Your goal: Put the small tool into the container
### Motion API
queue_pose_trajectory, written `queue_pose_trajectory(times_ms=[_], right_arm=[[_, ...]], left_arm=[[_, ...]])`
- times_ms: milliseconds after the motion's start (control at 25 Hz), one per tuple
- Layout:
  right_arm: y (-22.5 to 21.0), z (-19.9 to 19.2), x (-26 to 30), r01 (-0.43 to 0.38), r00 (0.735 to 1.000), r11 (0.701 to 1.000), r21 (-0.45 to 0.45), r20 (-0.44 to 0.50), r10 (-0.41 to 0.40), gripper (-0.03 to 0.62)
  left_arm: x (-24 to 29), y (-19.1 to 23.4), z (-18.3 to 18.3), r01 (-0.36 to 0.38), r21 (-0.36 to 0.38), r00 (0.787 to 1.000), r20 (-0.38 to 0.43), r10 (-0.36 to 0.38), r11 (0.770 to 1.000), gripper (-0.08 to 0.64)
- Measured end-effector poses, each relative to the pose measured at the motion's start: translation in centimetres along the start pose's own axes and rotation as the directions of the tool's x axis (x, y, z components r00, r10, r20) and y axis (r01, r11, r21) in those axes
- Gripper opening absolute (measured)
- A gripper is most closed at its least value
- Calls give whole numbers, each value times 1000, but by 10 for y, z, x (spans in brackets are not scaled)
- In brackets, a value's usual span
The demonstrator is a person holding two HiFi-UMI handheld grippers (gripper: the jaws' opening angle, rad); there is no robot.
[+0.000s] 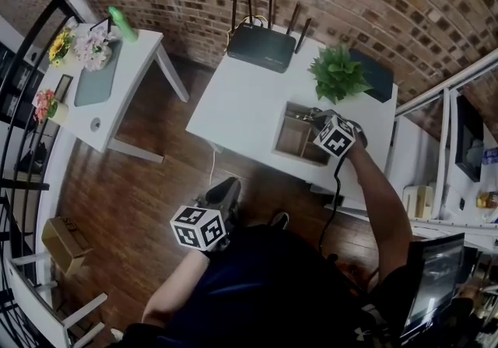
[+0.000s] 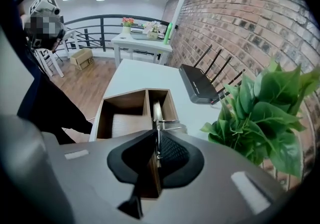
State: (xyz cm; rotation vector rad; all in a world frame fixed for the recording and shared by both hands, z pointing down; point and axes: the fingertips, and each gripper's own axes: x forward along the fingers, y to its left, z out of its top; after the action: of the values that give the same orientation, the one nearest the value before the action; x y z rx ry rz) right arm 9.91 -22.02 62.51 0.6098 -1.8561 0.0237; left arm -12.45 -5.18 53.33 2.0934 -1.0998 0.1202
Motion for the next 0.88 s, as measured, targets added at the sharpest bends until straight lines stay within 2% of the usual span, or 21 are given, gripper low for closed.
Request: queue_pose_trajectory(times_ms=[120, 360, 480, 560, 640, 680, 800, 880], right_arm=[[-3, 1, -4, 15, 1000, 1000, 14, 17, -15, 71], [-6, 4, -20, 58, 996, 997, 55, 65, -61, 74], [-7, 3, -34, 63, 991, 990, 128, 113, -78, 74], [-7, 2, -45, 49, 981, 975, 215, 174, -88, 69], [-7, 1, -60, 27, 959, 946, 322, 259, -115, 47], [-8, 1, -70, 10, 942, 923, 385, 306, -137, 32], [-2, 2, -102, -79, 877, 822, 564, 432, -212, 18], [8, -1, -121, -131, 836, 761, 635, 484, -260, 17]], left_arm=[[1, -1, 0, 4, -1, 1000, -3, -4, 1000, 35], [5, -4, 1, 19, 8, 1000, -14, -19, 1000, 35], [8, -8, 1, 30, 16, 999, -21, -29, 999, 35], [11, -12, 1, 40, 24, 999, -29, -39, 999, 35], [14, -16, 1, 50, 34, 998, -39, -49, 998, 35], [16, -18, 0, 55, 40, 998, -45, -53, 998, 35], [23, -26, -2, 76, 58, 995, -70, -71, 995, 35], [30, -34, -6, 97, 72, 991, -95, -90, 993, 35]])
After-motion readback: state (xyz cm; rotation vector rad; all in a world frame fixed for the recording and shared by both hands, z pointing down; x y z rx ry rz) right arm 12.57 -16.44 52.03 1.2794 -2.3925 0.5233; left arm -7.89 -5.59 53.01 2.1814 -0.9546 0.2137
